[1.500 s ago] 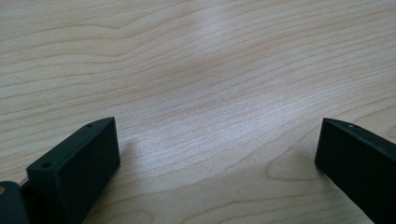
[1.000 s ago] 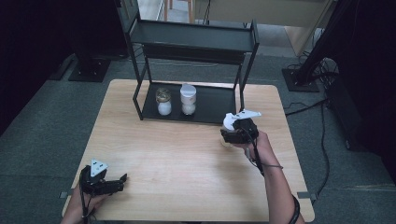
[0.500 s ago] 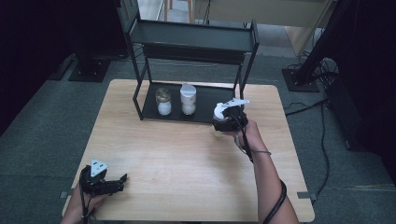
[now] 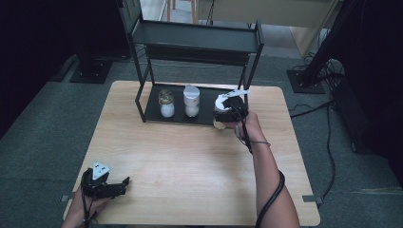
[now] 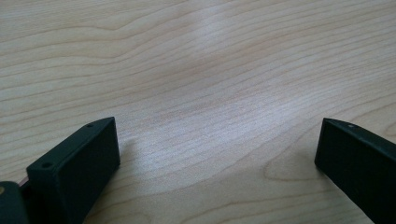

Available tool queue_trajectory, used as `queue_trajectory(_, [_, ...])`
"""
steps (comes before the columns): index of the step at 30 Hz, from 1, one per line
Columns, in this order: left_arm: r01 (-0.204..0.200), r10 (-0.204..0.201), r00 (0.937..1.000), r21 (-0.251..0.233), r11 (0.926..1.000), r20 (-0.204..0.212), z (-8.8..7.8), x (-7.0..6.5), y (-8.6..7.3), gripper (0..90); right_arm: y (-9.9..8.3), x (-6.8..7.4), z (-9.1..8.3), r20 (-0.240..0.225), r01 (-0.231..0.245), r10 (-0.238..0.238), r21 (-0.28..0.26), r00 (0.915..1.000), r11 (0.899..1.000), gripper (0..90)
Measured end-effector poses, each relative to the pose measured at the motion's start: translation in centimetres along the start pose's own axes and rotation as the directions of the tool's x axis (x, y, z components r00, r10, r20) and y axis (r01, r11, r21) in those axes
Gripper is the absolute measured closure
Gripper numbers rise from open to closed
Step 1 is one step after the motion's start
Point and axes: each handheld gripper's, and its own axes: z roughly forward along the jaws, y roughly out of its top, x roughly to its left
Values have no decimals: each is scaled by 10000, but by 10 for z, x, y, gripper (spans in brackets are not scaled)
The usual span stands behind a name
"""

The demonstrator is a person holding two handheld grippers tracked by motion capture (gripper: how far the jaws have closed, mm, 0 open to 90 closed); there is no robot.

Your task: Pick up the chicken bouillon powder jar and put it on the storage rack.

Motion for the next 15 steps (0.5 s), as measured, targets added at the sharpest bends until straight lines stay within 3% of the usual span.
queue_trajectory(8, [-6, 6, 10000, -3, 10000, 17, 0, 0, 0, 0, 17, -4, 18, 299, -91, 87, 136, 9995, 9999, 307])
queue_trajectory(15, [-45, 45, 10000, 4, 10000, 57, 0, 0, 0, 0, 18, -1, 36, 396, -136, 125, 280, 9991, 9995, 307])
